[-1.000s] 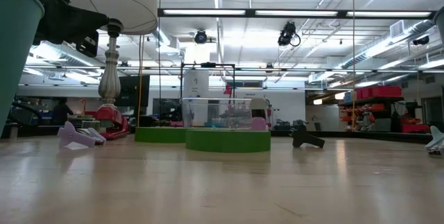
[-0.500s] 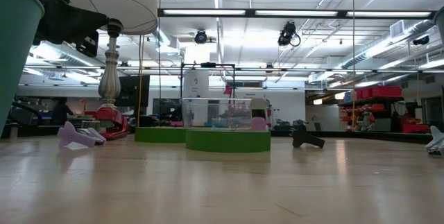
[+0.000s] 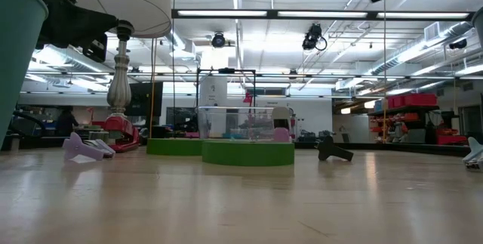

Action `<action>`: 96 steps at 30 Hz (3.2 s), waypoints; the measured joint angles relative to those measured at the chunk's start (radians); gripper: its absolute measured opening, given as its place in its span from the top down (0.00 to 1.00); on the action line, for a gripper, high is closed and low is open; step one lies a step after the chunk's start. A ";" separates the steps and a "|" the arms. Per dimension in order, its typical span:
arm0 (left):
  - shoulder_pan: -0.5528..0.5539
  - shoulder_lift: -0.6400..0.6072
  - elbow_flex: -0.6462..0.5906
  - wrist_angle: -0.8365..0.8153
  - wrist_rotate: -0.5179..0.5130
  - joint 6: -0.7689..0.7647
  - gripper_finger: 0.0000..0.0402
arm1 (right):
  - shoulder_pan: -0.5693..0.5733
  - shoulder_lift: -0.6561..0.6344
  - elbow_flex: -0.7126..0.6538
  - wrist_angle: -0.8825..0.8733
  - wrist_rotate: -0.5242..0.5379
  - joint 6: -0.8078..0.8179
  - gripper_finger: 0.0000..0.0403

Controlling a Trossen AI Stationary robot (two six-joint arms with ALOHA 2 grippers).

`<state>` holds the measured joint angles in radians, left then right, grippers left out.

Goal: Pick and place Stapler, Stapler remover, tape
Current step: Put the black staple remover into the transparent bin

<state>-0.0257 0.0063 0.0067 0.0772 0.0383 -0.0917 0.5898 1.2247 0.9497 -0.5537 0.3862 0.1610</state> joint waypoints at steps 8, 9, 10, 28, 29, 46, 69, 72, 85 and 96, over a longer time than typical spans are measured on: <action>0.000 0.000 0.000 0.000 0.000 0.000 0.99 | -0.124 0.000 0.000 -0.082 0.016 0.151 0.38; 0.000 0.000 0.000 0.000 0.000 0.000 0.99 | -0.137 0.000 0.000 -0.098 0.017 0.159 0.38; 0.000 0.000 0.000 0.000 0.000 0.000 0.99 | -0.149 0.000 0.000 -0.112 0.017 0.168 0.38; 0.000 0.000 0.000 0.000 0.000 0.000 0.99 | -0.327 0.034 -0.043 -0.105 -0.156 0.160 0.31; 0.000 0.000 0.000 0.000 0.000 0.000 0.99 | -0.331 0.039 -0.043 -0.094 -0.163 0.155 0.29; 0.000 0.000 0.000 0.000 0.000 0.000 0.99 | -0.397 0.071 -0.043 0.019 -0.247 0.020 0.12; 0.000 0.000 0.000 0.000 0.000 0.000 0.99 | -0.397 0.071 -0.044 0.050 -0.246 -0.166 0.13; 0.000 0.000 0.000 0.000 0.000 0.000 0.99 | -0.397 0.071 -0.044 0.050 -0.246 -0.179 0.13; 0.000 0.000 0.000 0.000 0.000 0.000 0.99 | -0.397 0.101 -0.044 0.050 -0.245 -0.144 0.13; 0.000 0.000 0.000 0.000 0.000 0.000 0.99 | -0.401 0.191 -0.044 0.053 -0.150 -0.082 0.13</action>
<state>-0.0257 0.0063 0.0067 0.0772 0.0383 -0.0917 0.1883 1.4161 0.9053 -0.5005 0.2361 0.0793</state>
